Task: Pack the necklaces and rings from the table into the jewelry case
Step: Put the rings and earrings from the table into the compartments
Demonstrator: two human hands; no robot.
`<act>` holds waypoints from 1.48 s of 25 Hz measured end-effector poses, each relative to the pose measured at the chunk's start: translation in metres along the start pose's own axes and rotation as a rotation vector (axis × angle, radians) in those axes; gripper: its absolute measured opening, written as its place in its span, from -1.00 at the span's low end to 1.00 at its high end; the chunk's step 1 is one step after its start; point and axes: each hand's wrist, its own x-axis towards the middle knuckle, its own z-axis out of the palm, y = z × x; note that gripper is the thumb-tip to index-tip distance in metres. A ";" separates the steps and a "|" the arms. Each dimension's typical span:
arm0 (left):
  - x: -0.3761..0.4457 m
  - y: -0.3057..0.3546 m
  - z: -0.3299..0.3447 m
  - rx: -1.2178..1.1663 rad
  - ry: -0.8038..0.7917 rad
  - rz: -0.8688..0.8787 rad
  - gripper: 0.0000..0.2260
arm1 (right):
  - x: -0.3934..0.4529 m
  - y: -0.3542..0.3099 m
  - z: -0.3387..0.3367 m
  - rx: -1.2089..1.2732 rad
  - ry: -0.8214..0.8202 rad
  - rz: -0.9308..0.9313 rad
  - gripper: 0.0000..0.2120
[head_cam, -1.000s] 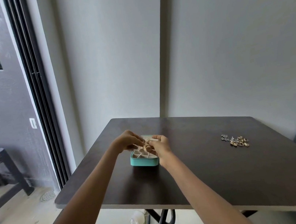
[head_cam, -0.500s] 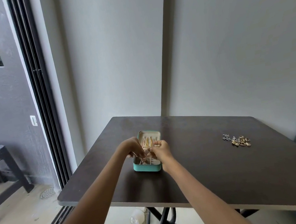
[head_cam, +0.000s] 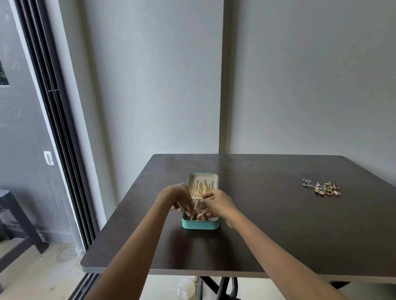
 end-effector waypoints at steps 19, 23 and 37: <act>0.009 0.007 0.008 -0.005 0.097 0.088 -0.78 | -0.004 -0.001 -0.004 -0.184 0.072 -0.076 -0.69; 0.012 0.007 0.012 0.090 0.091 0.136 -0.70 | 0.000 0.002 -0.008 -0.213 -0.085 -0.070 -0.59; 0.019 0.004 0.011 0.214 0.085 0.096 -0.73 | 0.002 0.009 -0.006 -0.246 -0.071 -0.218 -0.78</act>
